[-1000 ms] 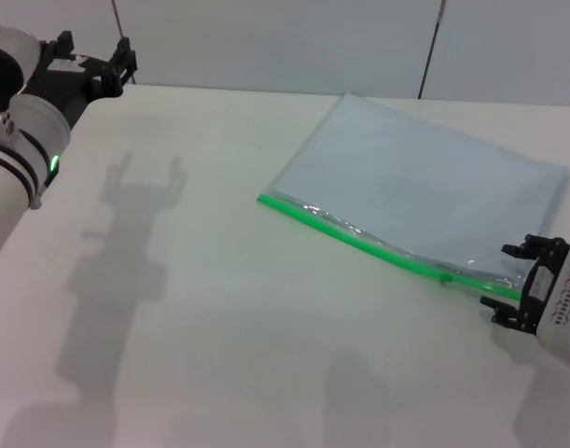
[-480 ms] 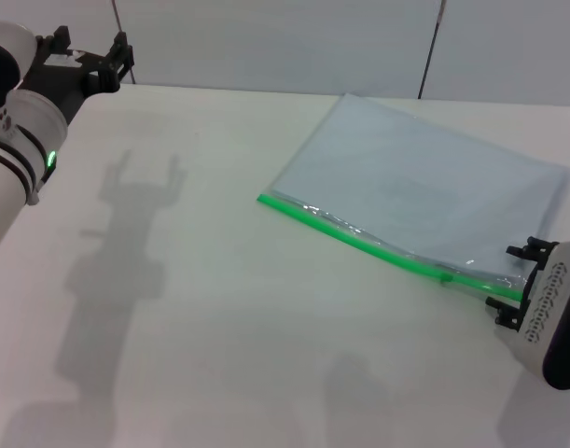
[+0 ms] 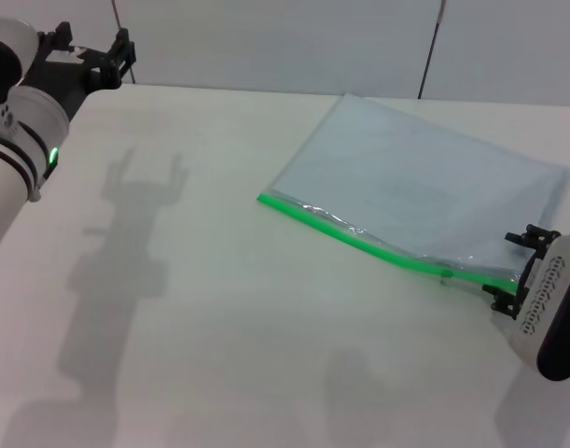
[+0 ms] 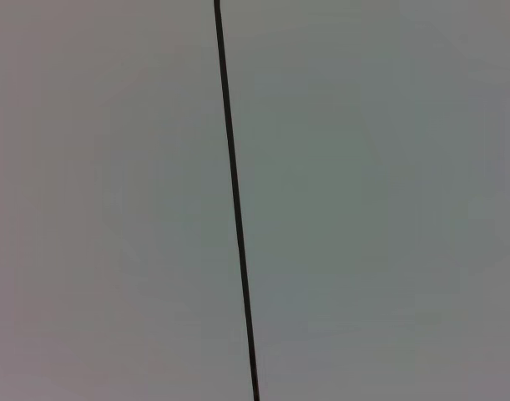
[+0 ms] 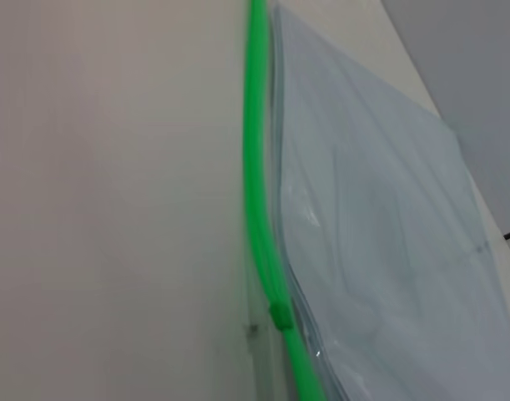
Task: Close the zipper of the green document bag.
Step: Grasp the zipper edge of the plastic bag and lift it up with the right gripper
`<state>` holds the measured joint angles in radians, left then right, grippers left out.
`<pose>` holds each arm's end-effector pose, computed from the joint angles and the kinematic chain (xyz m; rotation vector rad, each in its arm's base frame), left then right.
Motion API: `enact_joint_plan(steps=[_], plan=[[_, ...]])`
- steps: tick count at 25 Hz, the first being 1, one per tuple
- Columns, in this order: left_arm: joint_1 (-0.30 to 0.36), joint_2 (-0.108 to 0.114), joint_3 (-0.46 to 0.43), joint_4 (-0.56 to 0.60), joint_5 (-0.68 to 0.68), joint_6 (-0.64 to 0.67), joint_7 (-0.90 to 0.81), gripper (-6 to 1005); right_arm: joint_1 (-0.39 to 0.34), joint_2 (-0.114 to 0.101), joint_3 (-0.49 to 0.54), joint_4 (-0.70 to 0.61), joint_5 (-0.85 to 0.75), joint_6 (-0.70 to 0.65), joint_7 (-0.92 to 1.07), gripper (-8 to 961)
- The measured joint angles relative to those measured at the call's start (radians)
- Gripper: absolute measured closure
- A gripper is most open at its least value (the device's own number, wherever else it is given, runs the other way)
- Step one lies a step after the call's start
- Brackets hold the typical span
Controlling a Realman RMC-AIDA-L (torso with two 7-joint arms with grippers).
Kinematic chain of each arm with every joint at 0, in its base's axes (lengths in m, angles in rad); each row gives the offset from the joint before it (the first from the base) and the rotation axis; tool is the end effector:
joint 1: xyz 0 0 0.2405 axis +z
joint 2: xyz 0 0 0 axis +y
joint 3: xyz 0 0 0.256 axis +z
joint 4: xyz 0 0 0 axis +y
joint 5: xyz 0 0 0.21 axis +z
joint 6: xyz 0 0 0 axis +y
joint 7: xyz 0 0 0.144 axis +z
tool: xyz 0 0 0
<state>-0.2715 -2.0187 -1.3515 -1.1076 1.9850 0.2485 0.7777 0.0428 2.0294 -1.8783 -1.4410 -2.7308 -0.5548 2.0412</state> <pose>-0.2457 0.3990 0.0335 -1.5989 -0.6476 -0.4876 0.2613 0.3079 -0.0353 -2.3249 -0.0907 -0.4677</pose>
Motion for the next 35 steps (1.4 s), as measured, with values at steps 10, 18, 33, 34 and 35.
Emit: enact_joint_plan(steps=[10, 18, 33, 34, 35], plan=[[-0.003, -0.001, 0.000, 0.000, 0.000, -0.001, 0.000, 259, 0.016, 0.000, 0.006, 0.061, -0.003, 0.090, 0.020, 248], [-0.016, -0.002, 0.006, 0.000, 0.000, -0.014, 0.000, 259, 0.057, 0.000, 0.007, 0.122, -0.002, 0.142, 0.034, 251], [-0.026, -0.006, 0.010, 0.000, 0.000, -0.016, 0.001, 259, 0.098, -0.001, 0.003, 0.142, -0.002, 0.145, 0.058, 356], [-0.026, -0.006, 0.010, 0.000, 0.000, -0.017, 0.002, 259, 0.101, 0.000, 0.004, 0.145, -0.002, 0.144, 0.060, 370], [-0.026, -0.006, 0.011, 0.000, 0.000, -0.017, 0.002, 259, 0.104, 0.000, 0.005, 0.148, -0.002, 0.141, 0.065, 375]])
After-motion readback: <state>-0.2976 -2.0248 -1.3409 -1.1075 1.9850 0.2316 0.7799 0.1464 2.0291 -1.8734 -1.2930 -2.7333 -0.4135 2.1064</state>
